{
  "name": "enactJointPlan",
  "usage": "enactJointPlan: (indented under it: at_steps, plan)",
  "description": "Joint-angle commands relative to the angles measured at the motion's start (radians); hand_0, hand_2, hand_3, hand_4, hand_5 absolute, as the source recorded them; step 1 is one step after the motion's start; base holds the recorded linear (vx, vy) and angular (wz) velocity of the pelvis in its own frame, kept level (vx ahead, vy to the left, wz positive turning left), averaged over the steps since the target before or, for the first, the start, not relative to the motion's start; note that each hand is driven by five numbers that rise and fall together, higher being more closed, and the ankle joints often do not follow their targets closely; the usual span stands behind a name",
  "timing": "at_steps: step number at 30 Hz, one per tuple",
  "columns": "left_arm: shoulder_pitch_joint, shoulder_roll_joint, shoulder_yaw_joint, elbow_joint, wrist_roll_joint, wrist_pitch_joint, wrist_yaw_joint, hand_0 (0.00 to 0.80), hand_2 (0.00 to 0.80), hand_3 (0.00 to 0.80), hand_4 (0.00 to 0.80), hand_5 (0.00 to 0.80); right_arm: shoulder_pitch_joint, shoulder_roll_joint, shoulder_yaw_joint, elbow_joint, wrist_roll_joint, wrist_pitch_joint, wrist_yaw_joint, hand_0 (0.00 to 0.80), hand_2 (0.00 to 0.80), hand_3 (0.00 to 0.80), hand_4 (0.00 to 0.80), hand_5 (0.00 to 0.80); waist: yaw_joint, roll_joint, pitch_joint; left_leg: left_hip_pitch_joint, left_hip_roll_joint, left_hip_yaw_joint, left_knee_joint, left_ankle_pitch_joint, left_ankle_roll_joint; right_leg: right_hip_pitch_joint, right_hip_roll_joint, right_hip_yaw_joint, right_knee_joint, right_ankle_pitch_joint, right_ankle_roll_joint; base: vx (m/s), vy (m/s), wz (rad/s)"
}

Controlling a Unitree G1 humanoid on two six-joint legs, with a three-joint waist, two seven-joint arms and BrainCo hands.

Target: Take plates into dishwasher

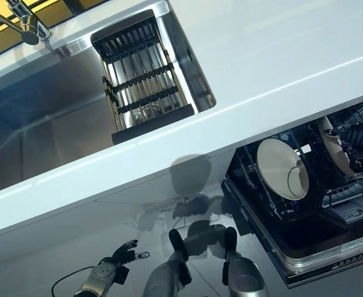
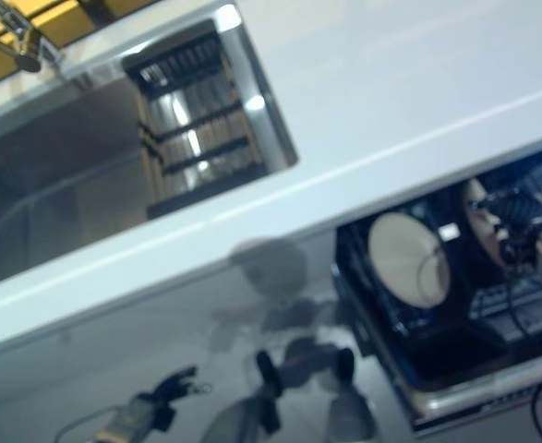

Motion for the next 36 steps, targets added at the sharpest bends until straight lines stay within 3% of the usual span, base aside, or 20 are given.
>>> enactJointPlan:
  at_steps: [1, 12, 24, 36]
  plan:
    - [-0.036, 0.061, -0.022, -0.007, -0.008, -0.002, -0.005, 0.0, 0.0, 0.0, 0.0, 0.0, -0.106, 0.021, 0.04, 0.022, -0.027, -0.035, -0.028, 0.8, 0.8, 0.8, 0.8, 0.8, 0.024, -0.089, 0.016, 0.073, -0.046, 0.048, -0.004, -0.144, -0.015, -0.06, 0.008, 0.012, 0.102, -0.157, -0.042, 0.0, 0.0, 0.0]
    - [-0.025, 0.06, -0.026, -0.026, -0.022, -0.005, -0.001, 0.0, 0.0, 0.0, 0.0, 0.0, -0.118, 0.011, 0.035, 0.062, -0.115, -0.028, -0.1, 0.8, 0.8, 0.8, 0.8, 0.8, 0.029, -0.09, 0.02, 0.083, -0.05, 0.055, -0.004, -0.148, -0.021, -0.037, 0.004, 0.002, 0.068, -0.141, -0.025, 0.0, 0.0, 0.0]
    - [0.001, 0.064, -0.013, -0.04, -0.038, 0.002, 0.007, 0.0, 0.0, 0.0, 0.0, 0.0, -0.116, -0.024, 0.029, 0.077, -0.148, -0.043, -0.153, 0.8, 0.8, 0.8, 0.8, 0.8, 0.044, -0.126, 0.011, 0.093, -0.038, 0.114, -0.004, -0.154, -0.024, -0.011, 0.006, -0.045, 0.015, -0.11, -0.008, -0.004, 0.003, -0.01]
    - [0.014, 0.066, -0.009, -0.046, -0.045, 0.004, 0.014, 0.0, 0.0, 0.0, 0.0, 0.0, -0.084, -0.051, 0.017, 0.111, -0.219, -0.019, -0.171, 0.8, 0.8, 0.8, 0.8, 0.8, 0.042, -0.137, 0.006, 0.095, -0.037, 0.13, -0.004, -0.154, -0.025, 0.001, 0.015, -0.045, -0.011, -0.097, -0.005, -0.014, 0.005, -0.03]
